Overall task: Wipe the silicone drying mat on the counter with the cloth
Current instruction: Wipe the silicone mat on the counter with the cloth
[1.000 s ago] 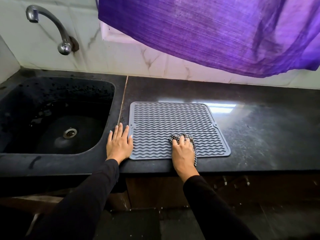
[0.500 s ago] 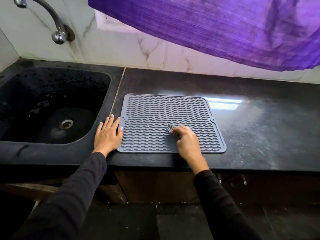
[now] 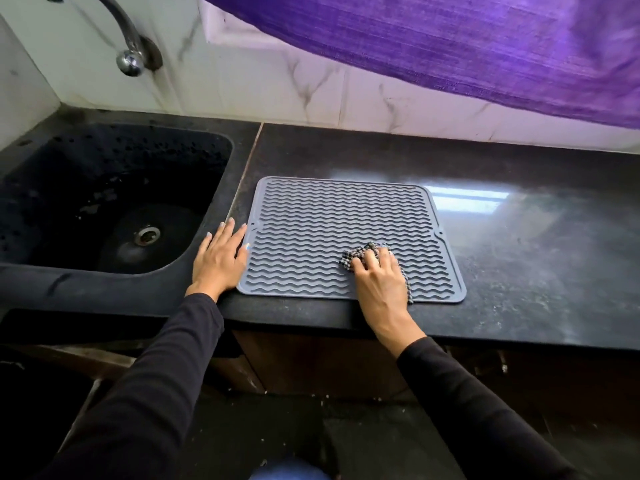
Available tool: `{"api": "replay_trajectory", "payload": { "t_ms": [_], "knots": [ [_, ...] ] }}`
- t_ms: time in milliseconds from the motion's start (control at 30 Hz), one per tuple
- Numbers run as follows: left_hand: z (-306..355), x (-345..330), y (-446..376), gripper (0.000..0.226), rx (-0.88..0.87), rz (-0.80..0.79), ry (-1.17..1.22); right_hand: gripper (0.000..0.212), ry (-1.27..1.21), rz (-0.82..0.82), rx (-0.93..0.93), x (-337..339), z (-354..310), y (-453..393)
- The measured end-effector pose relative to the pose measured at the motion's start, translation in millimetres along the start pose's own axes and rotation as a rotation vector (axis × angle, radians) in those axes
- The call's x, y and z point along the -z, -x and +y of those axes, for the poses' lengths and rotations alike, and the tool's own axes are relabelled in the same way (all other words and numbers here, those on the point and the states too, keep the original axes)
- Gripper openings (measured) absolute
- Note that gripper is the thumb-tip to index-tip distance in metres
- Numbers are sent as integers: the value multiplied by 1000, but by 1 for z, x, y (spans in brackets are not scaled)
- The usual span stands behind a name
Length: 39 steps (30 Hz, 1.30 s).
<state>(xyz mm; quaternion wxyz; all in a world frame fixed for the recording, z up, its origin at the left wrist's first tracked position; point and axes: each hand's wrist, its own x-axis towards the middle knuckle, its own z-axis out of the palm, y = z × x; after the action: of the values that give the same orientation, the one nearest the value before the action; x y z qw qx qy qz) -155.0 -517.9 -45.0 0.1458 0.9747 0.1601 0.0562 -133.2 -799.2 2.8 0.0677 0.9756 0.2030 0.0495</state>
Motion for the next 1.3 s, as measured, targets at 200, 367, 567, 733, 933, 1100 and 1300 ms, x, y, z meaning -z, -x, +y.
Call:
{"api": "replay_trajectory", "payload": {
  "t_ms": [200, 367, 567, 733, 933, 1100, 1300],
  "knots": [
    [2, 0, 1, 50, -2, 7, 4, 29, -383, -93, -304, 24, 35, -16],
    [1, -1, 1, 49, -4, 15, -9, 49, -612, 236, 29, 14, -4, -19],
    [0, -2, 1, 49, -5, 3, -13, 49, -205, 210, 228, -28, -9, -5],
    [3, 0, 3, 49, 0, -29, -26, 53, -110, 152, 120, -33, 27, 0],
    [5, 2, 4, 50, -20, -42, -87, 59, -507, 24, -183, -10, 74, -3],
    [13, 14, -10, 45, 7, 17, -51, 36, -1592, 241, -746, 20, 43, -64],
    [22, 11, -43, 79, -167, -53, -58, 64, -777, 162, 55, 7, -79, -79]
  ]
}}
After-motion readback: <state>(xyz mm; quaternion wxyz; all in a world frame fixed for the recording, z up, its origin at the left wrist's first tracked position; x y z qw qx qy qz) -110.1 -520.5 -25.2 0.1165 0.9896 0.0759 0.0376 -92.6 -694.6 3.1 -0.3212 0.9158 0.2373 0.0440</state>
